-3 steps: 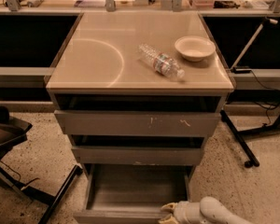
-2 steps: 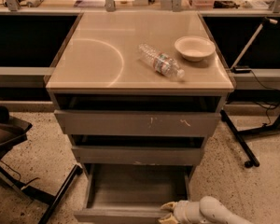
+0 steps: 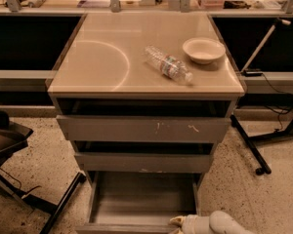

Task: Open bottom drawer

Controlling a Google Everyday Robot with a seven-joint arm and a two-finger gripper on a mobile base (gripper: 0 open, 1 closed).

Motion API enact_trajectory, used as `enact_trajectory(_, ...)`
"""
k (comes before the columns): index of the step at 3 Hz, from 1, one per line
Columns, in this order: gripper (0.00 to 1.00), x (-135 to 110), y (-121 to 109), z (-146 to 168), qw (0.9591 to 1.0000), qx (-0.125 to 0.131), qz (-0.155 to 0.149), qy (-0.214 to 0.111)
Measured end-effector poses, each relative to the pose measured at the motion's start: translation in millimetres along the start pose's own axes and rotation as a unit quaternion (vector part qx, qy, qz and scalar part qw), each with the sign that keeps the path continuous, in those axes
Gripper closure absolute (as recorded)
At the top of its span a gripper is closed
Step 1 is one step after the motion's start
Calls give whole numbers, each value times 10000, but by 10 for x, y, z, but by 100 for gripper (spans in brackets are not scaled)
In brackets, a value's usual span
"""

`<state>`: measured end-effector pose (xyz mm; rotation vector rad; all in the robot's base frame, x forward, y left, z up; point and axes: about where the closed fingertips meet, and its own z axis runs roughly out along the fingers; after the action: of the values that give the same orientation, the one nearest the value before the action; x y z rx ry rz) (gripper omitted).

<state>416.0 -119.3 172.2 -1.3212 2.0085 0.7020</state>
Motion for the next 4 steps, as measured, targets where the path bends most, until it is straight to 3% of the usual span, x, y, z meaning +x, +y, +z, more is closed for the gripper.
enact_trajectory(1,100,51,205,15,10000,-36,-45,-26)
enact_trajectory(4,100,79,409,-45,9999,-72,-71,-29)
